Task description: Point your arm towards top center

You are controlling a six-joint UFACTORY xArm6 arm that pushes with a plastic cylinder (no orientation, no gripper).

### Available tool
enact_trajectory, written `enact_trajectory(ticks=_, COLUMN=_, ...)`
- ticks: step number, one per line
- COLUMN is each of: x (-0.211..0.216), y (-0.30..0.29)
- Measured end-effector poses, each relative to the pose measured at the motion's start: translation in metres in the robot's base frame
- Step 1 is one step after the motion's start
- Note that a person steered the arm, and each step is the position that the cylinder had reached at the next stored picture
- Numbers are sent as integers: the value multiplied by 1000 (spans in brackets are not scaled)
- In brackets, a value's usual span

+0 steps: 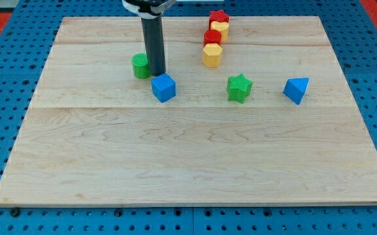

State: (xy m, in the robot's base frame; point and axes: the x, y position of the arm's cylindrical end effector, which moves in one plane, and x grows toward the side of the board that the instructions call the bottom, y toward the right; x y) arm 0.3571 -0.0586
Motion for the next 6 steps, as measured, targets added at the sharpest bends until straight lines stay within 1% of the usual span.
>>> enact_trajectory(ticks=1, x=5, y=46)
enact_trajectory(ticks=2, x=7, y=121)
enact_trajectory(ticks=3, x=-34, y=194)
enact_trajectory(ticks=4, x=-128, y=194)
enact_trajectory(ticks=5, x=-165, y=192)
enact_trajectory(ticks=6, x=-163, y=137)
